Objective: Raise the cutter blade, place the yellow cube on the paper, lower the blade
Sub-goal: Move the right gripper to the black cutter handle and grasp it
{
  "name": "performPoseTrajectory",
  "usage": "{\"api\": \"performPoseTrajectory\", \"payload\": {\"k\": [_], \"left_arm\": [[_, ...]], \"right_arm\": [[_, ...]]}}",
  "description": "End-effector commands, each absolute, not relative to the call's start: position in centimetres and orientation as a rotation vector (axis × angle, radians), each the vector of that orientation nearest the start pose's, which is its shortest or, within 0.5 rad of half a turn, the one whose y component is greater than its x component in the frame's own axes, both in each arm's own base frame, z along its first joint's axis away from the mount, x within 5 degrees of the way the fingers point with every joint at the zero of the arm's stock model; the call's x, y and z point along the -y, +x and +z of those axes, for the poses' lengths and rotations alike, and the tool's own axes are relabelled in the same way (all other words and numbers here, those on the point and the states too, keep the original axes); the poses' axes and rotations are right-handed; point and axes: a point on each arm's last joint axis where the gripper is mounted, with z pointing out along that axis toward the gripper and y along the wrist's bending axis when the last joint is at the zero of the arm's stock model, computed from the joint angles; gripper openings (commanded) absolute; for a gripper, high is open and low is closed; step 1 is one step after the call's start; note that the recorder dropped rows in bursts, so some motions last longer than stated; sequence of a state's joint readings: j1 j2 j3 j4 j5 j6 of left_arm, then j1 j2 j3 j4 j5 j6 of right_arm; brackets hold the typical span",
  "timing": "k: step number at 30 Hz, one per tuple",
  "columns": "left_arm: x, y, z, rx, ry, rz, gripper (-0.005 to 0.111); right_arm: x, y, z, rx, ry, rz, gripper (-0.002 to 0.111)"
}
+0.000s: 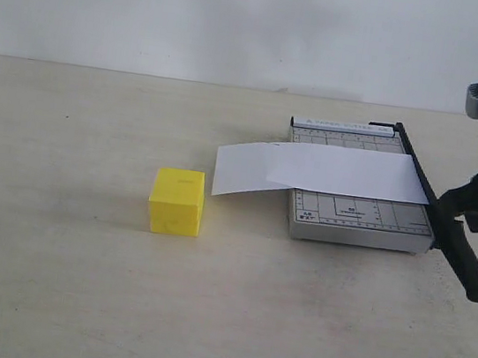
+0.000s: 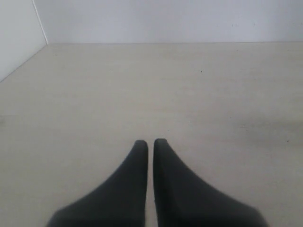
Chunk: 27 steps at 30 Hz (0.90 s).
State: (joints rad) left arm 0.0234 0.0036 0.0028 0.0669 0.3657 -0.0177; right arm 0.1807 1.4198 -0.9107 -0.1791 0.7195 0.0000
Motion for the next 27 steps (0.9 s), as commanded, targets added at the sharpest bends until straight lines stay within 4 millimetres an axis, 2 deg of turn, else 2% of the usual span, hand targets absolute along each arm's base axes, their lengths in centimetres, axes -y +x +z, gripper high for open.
{"api": "performPoseTrajectory", "payload": {"k": [1,5,12,17,21,25,27], "left_arm": [[-0.3,5.3,18.1,-1.840,0.000,0.061,0.004],[-0.3,5.3,18.1,-1.840,0.000,0.061,0.004],[-0.3,5.3,18.1,-1.840,0.000,0.061,0.004],[-0.3,5.3,18.1,-1.840,0.000,0.061,0.004],[-0.3,5.3,18.1,-1.840,0.000,0.061,0.004],[-0.3,5.3,18.1,-1.840,0.000,0.061,0.004],[-0.3,5.3,18.1,-1.840,0.000,0.061,0.004]], "right_arm": [[-3.9,27.4,24.7,-2.631,-0.292,-0.117,0.059],[-4.0,27.9,23.8,-2.657,-0.290,-0.115,0.050],[-4.3,29.1,20.8,-2.738,-0.290,-0.115,0.050],[-4.3,29.5,19.5,-2.784,-0.282,-0.124,0.050],[-4.4,29.7,20.1,-2.730,-0.275,-0.108,0.050],[-4.5,29.5,22.2,-2.608,-0.252,-0.077,0.050],[-4.5,28.7,23.5,-2.494,-0.227,-0.033,0.050]]}}
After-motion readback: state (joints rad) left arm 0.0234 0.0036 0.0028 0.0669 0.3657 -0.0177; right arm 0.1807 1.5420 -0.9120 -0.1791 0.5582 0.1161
